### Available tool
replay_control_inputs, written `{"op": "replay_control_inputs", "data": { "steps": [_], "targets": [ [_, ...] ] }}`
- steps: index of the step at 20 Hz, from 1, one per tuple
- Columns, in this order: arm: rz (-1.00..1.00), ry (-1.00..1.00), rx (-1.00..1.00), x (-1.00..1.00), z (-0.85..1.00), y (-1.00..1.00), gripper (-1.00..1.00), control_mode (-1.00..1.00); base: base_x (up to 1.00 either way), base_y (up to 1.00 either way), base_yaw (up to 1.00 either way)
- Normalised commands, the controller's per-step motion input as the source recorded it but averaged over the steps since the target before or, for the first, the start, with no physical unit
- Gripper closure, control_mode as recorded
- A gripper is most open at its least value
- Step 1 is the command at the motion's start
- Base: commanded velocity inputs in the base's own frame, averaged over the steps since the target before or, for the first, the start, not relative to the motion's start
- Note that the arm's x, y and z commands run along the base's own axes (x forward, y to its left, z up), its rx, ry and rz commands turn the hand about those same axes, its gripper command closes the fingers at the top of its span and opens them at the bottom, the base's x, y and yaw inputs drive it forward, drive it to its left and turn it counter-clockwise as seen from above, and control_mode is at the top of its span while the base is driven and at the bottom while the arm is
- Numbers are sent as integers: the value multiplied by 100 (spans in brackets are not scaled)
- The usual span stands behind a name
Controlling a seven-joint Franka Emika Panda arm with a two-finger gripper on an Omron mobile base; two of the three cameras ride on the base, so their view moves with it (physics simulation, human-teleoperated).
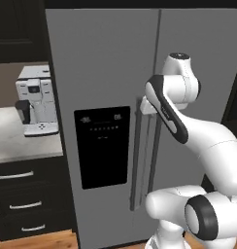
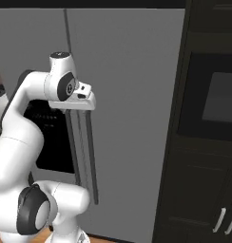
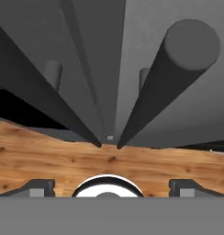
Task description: Retrieve the sausage and cheese from the fridge and place them on the cutting board on the counter.
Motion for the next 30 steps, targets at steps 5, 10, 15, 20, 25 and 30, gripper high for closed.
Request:
{"op": "replay_control_inputs", "data": {
  "steps": [5,10,15,20,25,30],
  "targets": [
    [0,0,0,0,0,0,-100,100,-43,0,0],
    [0,0,0,0,0,0,-100,100,-42,0,0],
    [0,0,0,0,0,0,-100,100,-37,0,0],
    [0,0,0,0,0,0,-100,100,-34,0,0],
    [0,0,0,0,0,0,-100,100,-8,0,0],
    [0,0,0,0,0,0,-100,100,0,0,0]
  ]
}}
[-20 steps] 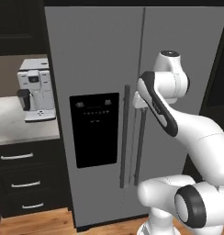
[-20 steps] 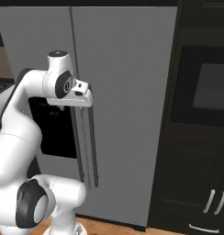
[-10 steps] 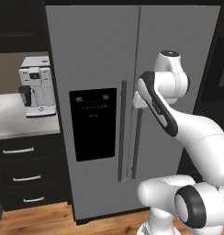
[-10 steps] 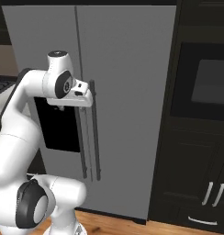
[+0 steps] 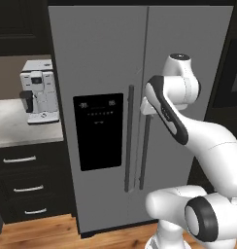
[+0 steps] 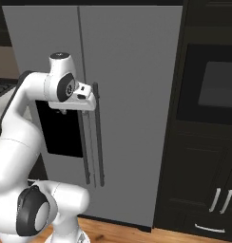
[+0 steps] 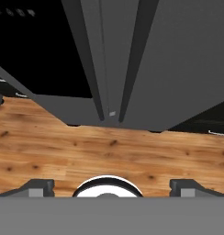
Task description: Retrieve the sausage and cheese from the fridge and place them on the cutting board on the counter.
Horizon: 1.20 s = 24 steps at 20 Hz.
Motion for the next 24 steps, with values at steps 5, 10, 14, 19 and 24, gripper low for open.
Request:
{"op": "replay_control_inputs", "data": {
  "steps": [5,10,14,19,24],
  "targets": [
    [0,0,0,0,0,0,-100,100,0,0,0],
    [0,0,0,0,0,0,-100,-100,0,0,0],
    [0,0,0,0,0,0,-100,-100,0,0,0],
    [0,0,0,0,0,0,-100,-100,0,0,0],
    [-1,-11,2,-33,-18,-21,-100,-100,0,0,0]
  ]
}}
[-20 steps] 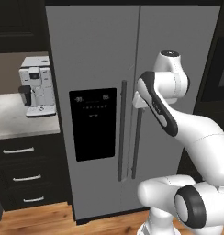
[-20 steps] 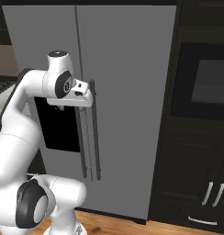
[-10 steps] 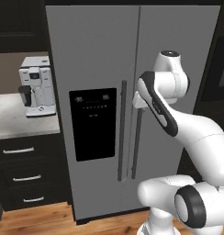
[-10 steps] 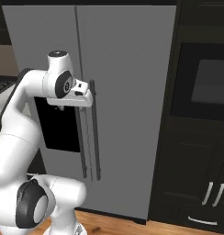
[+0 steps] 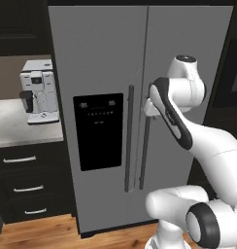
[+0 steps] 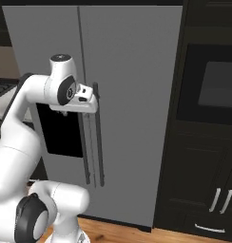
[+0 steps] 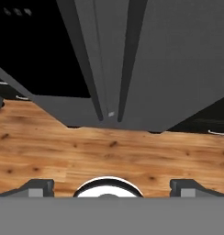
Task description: Retrieve the sausage and cheese from the fridge and place them on the cutting board on the counter.
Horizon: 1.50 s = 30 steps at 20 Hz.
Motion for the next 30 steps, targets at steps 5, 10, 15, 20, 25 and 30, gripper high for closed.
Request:
{"op": "replay_control_inputs", "data": {
  "steps": [5,10,15,20,25,30],
  "targets": [
    [6,-45,14,-31,-54,-35,-100,-100,0,0,0],
    [4,-35,10,8,-52,-21,-100,-100,0,0,0],
    [0,-4,5,42,-36,0,-100,-100,0,0,0],
    [0,13,8,52,-20,0,-100,-100,0,0,0],
    [-1,25,2,45,-9,0,-100,-100,0,0,0],
    [-4,12,0,48,-15,0,-100,-100,0,0,0]
  ]
}}
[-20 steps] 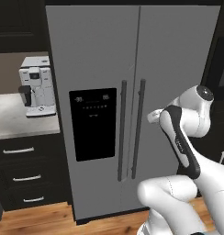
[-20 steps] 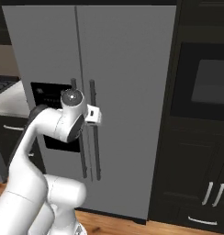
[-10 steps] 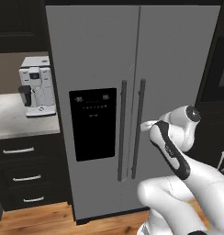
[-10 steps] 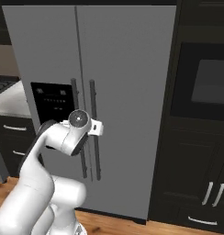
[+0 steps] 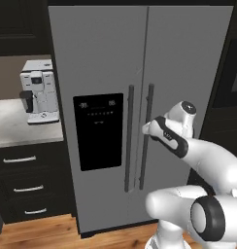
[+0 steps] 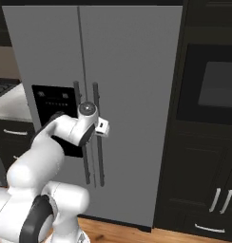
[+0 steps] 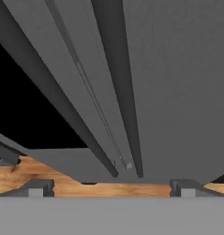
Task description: Retrieve the sausage and cheese from the fridge and place them on the cutting board on the counter.
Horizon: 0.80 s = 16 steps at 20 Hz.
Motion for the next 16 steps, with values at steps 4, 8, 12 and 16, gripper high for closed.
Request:
{"op": "replay_control_inputs", "data": {
  "steps": [4,8,12,16],
  "targets": [
    [-2,-11,0,38,-29,0,-100,-100,0,0,0],
    [-3,-22,0,30,-31,1,-100,-100,0,0,0],
    [-8,-19,0,33,-27,4,-100,-100,0,0,0],
    [-11,0,2,45,-8,3,-100,-100,0,0,0]
  ]
}}
